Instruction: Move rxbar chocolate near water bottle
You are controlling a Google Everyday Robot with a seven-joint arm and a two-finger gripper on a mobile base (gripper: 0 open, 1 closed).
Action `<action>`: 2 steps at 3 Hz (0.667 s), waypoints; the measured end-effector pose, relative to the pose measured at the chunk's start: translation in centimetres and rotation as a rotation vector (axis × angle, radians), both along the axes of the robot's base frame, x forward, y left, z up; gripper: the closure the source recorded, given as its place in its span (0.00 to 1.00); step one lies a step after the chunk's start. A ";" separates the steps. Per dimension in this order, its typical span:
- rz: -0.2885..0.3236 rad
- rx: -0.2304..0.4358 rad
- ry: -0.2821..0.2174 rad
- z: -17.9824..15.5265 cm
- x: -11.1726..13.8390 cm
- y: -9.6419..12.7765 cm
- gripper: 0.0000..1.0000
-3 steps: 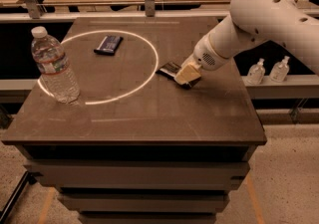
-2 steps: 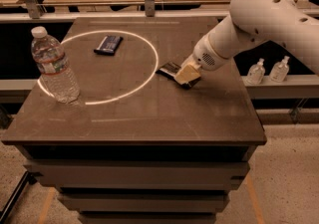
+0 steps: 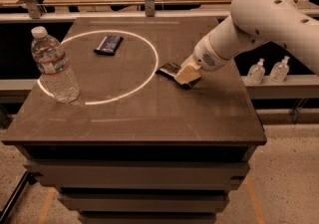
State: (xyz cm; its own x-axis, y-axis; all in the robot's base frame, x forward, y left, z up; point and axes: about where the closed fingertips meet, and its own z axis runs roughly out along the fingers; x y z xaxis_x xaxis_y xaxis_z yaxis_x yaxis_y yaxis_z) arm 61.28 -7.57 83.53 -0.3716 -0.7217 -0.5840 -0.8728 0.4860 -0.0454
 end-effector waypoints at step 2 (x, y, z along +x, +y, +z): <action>0.033 0.012 -0.002 0.2 -0.4 1.0 1.00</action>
Offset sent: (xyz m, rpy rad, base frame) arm -0.0291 0.0650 -0.0025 0.0824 -0.0175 0.2227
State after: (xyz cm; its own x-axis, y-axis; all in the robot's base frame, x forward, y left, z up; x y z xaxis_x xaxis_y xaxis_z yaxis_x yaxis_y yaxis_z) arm 60.88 -6.55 83.70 -0.3464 -0.7267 -0.5933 -0.8884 0.4573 -0.0415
